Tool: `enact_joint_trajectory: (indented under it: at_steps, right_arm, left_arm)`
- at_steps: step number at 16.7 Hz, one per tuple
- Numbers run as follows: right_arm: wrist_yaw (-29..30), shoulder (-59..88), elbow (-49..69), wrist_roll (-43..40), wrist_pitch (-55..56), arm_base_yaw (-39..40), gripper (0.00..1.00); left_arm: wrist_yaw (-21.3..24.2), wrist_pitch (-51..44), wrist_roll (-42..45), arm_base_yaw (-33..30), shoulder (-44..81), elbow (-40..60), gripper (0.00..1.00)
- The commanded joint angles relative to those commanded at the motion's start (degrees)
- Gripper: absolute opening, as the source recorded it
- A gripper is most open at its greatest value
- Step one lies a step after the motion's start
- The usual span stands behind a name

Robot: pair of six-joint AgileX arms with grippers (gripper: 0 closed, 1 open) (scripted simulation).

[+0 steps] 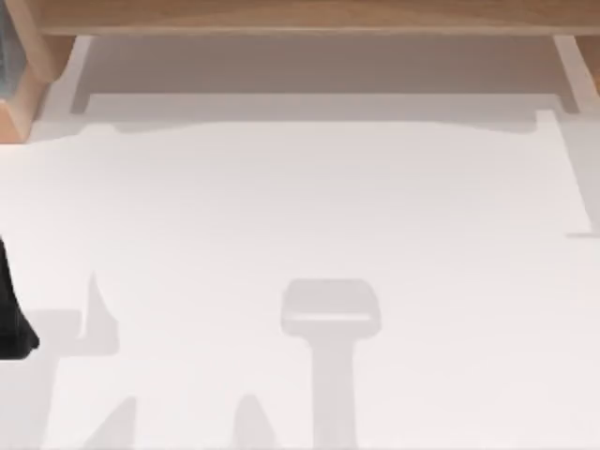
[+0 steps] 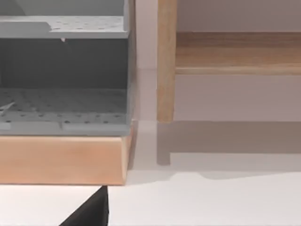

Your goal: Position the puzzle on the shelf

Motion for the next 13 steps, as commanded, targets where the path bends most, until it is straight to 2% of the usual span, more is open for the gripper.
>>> enact_joint_trajectory:
  at_steps: [8, 13]
  right_arm:
    - [0.00, 0.00, 0.00, 0.00, 0.00, 0.00, 0.98]
    - [0.00, 0.00, 0.00, 0.00, 0.00, 0.00, 1.00]
  left_arm:
    - [0.00, 0.00, 0.00, 0.00, 0.00, 0.00, 1.00]
    - [0.00, 0.00, 0.00, 0.00, 0.00, 0.00, 1.00]
